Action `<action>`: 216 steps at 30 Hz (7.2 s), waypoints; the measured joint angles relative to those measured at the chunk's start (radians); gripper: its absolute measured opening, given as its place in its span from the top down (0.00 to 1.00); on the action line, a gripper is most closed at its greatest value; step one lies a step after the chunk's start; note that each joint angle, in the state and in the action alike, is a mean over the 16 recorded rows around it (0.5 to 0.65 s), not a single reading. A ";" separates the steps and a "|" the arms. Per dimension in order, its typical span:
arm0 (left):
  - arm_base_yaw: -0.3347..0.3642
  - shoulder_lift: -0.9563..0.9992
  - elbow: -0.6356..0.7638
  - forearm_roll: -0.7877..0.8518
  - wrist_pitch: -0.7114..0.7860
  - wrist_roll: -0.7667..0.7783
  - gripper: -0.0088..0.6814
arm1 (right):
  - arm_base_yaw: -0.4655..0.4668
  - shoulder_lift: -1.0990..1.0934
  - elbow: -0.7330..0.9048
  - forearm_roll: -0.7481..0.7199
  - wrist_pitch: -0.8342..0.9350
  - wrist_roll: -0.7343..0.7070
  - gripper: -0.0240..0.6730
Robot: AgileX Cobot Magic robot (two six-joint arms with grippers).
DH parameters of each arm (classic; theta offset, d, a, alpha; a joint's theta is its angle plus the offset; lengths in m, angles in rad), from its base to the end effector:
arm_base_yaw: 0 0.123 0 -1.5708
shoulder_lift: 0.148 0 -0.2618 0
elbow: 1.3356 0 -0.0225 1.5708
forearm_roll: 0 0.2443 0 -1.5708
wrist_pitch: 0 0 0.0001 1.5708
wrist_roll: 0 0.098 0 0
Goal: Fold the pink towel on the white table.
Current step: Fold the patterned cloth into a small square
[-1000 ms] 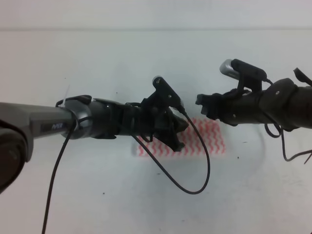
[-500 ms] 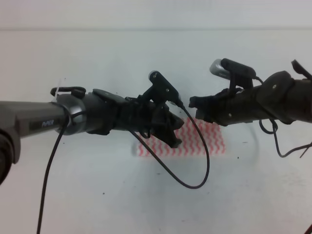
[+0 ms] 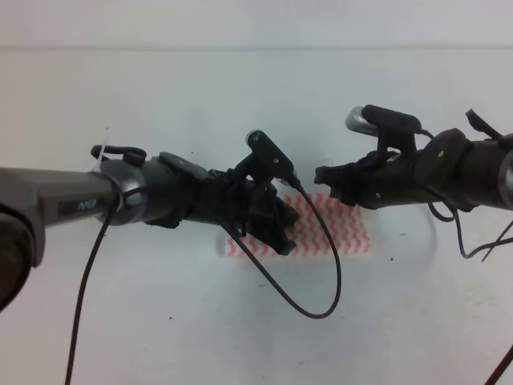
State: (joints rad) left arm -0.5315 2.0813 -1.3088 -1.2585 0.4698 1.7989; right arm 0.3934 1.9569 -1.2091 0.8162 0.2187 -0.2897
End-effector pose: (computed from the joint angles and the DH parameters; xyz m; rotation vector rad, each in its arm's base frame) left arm 0.3428 -0.2506 0.1270 1.4122 1.8971 -0.5136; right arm 0.3695 0.1702 0.1460 0.0709 2.4584 0.6057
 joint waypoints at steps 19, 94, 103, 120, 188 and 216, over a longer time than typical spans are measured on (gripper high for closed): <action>0.000 0.004 0.000 0.010 -0.006 0.001 0.99 | -0.030 0.005 -0.043 -0.052 0.100 -0.008 0.95; 0.061 -0.116 0.002 0.665 0.239 -0.798 0.99 | 0.007 0.023 -0.060 -0.164 0.363 0.031 0.99; 0.075 -0.140 0.002 0.654 0.240 -0.822 0.99 | 0.007 0.001 -0.060 -0.164 0.368 0.031 0.99; 0.076 -0.124 0.002 0.701 0.314 -0.897 0.99 | 0.007 -0.019 -0.060 -0.164 0.369 0.031 0.99; 0.122 -0.118 0.173 0.148 0.043 -0.400 0.99 | -0.116 0.026 -0.190 -0.416 0.508 0.313 0.61; 0.122 -0.118 0.173 0.147 0.047 -0.399 0.99 | -0.113 0.061 -0.192 -0.377 0.550 0.314 0.61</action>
State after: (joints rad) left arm -0.4093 1.9638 -1.1355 -1.1117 0.5170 1.3997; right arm 0.2804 2.0175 -1.4012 0.4392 0.7688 0.0242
